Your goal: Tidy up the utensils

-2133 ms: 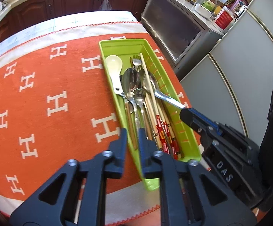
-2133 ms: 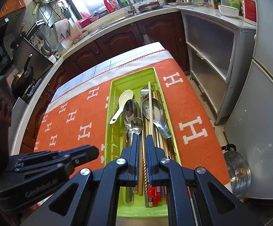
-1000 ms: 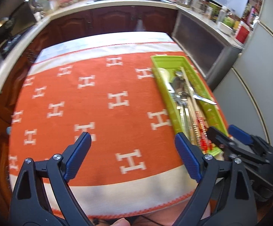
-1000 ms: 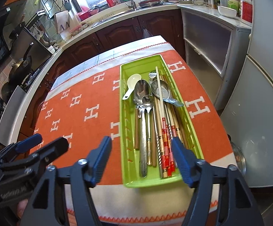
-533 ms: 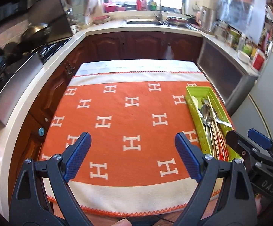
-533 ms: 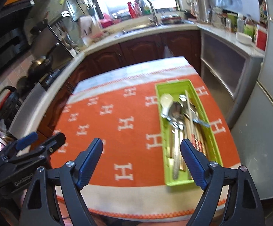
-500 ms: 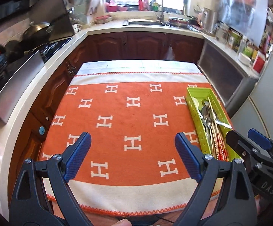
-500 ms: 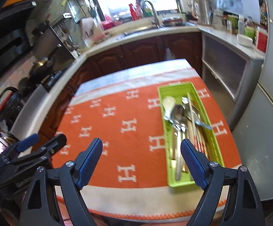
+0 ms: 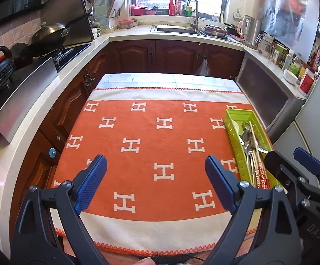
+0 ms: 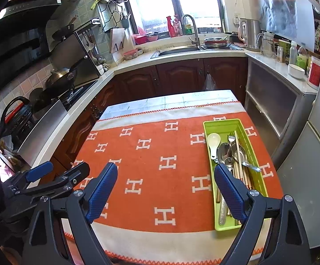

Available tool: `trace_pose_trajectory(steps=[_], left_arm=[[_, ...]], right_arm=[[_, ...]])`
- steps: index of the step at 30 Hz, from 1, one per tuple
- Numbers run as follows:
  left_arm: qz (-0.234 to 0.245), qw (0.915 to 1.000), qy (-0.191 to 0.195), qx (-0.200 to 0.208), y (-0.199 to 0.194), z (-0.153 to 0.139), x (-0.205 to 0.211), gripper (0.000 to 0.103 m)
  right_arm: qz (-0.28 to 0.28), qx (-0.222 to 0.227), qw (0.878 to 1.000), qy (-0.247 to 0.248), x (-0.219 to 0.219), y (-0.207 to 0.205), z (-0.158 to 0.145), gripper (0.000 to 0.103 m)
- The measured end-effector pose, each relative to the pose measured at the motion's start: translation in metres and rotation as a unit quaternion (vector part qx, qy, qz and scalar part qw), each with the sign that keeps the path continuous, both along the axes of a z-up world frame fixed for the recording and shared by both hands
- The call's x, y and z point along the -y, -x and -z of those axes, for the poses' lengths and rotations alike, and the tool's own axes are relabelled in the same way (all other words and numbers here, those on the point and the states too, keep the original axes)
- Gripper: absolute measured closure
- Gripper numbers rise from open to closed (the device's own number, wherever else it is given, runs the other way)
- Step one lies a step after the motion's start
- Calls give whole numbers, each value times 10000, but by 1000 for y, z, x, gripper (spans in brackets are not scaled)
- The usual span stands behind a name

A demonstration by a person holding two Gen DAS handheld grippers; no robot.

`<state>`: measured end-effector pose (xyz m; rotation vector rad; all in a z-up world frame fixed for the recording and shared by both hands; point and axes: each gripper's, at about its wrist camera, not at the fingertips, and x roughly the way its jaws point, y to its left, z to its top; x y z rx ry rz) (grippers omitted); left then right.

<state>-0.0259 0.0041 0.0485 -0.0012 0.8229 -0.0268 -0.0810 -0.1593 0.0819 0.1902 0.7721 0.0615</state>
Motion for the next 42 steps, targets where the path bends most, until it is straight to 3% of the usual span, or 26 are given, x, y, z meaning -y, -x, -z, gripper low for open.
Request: trace_pose_trajectory(steps=[16,42], left_arm=[[-72,9999,-108,37,-13,8,-1,14],[-61,9999,-106,12,-14,11,-4,14]], right_arm=[[-12,-173,9998,-57,0,-24,20,13],[-13,-190,9998,-72,0,-26,21,13]])
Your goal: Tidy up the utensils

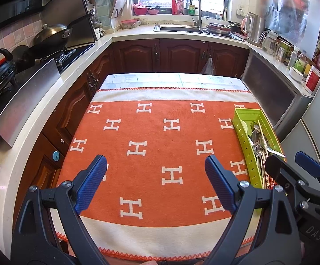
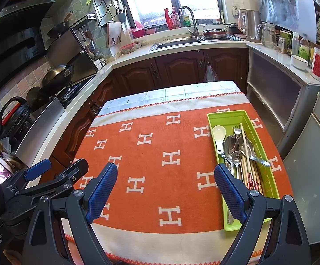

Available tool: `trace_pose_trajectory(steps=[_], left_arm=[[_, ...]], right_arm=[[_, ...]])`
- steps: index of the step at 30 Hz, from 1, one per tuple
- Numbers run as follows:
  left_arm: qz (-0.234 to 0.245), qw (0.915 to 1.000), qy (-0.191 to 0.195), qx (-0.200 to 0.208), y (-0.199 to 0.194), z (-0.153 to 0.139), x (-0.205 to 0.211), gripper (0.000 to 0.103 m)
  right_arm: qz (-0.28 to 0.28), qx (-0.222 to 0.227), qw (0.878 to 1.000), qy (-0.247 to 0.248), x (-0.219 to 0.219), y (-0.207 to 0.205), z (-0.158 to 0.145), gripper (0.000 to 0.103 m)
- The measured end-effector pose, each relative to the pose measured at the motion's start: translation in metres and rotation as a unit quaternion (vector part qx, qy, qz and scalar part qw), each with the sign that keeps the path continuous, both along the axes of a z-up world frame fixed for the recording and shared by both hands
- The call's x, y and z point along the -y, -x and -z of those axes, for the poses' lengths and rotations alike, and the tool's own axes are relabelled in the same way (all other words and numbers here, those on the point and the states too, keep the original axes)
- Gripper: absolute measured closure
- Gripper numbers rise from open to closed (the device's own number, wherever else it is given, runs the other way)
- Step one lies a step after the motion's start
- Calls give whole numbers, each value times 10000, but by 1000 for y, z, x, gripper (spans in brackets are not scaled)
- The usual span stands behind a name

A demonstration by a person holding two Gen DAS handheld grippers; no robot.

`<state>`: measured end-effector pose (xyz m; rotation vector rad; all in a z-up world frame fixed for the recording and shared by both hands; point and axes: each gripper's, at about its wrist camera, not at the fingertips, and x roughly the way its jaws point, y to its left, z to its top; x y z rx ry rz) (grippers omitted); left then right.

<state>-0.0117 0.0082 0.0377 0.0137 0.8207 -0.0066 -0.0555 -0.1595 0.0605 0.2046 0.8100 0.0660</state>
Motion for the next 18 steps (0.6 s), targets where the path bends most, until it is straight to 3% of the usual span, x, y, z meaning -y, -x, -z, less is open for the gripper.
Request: trace_pose_trajectory(steps=[18], left_arm=[[102,9998,-46,-134,-7,12,-8,14]], right_arm=[[80,-86,9999,-20,3,3,17,13]])
